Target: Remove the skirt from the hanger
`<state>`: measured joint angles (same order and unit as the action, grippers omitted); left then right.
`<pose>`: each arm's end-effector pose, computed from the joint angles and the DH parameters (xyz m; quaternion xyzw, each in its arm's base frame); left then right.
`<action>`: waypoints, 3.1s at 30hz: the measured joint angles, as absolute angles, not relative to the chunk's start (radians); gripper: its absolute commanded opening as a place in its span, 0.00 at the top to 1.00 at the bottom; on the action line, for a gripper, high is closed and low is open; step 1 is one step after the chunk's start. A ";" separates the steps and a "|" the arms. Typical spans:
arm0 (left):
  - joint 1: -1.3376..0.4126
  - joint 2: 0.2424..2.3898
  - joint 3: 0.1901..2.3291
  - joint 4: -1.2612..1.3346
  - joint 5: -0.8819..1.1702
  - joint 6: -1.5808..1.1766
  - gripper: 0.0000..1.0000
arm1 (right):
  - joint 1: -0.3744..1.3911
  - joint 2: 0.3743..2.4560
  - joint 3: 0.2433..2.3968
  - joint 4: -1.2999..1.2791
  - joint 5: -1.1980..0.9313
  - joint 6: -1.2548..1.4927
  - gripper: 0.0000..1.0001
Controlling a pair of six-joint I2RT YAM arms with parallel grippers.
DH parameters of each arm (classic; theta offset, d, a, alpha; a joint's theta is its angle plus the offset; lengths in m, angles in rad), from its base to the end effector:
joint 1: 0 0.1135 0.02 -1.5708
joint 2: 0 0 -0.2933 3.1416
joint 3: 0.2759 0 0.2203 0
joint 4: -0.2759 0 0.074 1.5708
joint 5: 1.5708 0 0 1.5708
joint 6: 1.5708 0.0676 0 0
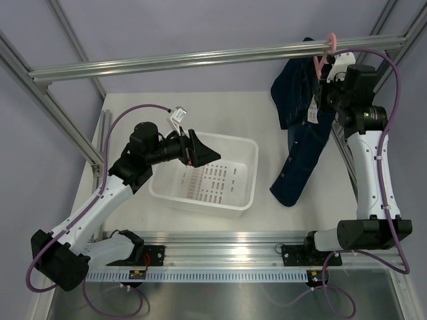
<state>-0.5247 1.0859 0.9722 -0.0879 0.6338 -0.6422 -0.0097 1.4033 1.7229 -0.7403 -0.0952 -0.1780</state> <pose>0.1760 -0.1481 0.3828 0.1535 0.7464 -0.5325 0.3685 0.2825 0.0037 0.4686 -0.0962 0.8331 -0.0112 0.5446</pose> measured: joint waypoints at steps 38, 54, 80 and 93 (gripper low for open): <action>-0.525 1.058 0.966 -0.078 0.649 -0.619 0.01 | -0.095 1.045 1.256 -0.223 -0.258 0.204 1.00; -0.802 1.132 1.414 -0.331 0.387 -0.427 0.01 | -0.091 0.879 1.287 -0.813 -0.419 0.300 1.00; -1.218 1.544 1.787 -0.418 -0.063 -0.254 0.03 | -0.019 0.727 1.276 -1.164 -0.679 0.309 1.00; -1.226 1.704 1.924 -0.487 -0.087 -0.235 0.07 | 0.017 0.709 1.298 -1.150 -0.754 0.360 1.00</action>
